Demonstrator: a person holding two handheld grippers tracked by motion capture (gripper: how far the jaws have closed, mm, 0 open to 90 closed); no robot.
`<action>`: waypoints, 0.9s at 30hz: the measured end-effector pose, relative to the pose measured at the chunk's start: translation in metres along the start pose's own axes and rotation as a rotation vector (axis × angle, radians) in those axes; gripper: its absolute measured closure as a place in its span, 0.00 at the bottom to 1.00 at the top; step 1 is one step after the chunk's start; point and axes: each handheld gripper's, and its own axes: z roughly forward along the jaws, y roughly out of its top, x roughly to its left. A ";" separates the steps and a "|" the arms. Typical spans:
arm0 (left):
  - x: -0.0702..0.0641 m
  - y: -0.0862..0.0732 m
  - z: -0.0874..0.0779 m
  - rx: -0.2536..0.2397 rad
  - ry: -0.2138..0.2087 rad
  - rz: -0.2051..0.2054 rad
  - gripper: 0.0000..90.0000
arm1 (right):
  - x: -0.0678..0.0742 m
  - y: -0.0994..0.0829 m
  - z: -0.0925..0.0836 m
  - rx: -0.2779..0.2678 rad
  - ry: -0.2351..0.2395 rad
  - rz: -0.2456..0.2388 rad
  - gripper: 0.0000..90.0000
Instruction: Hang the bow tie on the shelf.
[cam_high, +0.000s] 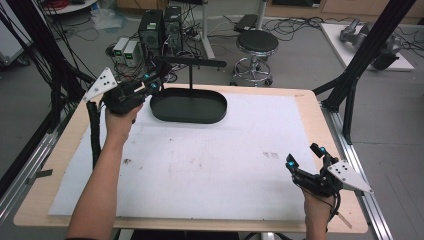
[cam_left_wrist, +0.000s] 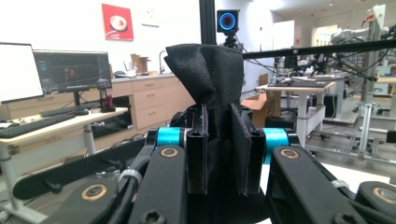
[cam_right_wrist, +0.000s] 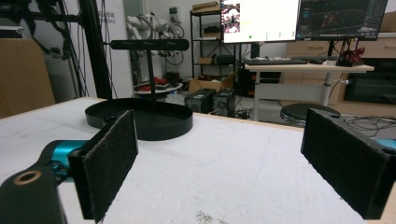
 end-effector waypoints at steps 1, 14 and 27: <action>0.004 0.000 0.003 0.000 -0.009 -0.004 0.86 | 0.000 0.000 0.000 0.000 0.000 0.000 0.11; 0.053 -0.003 0.033 0.012 -0.011 -0.024 0.86 | -0.002 0.002 -0.001 -0.002 0.000 -0.004 0.11; 0.082 -0.014 0.057 0.032 -0.021 -0.042 0.86 | 0.000 0.003 -0.001 0.011 0.009 -0.022 0.11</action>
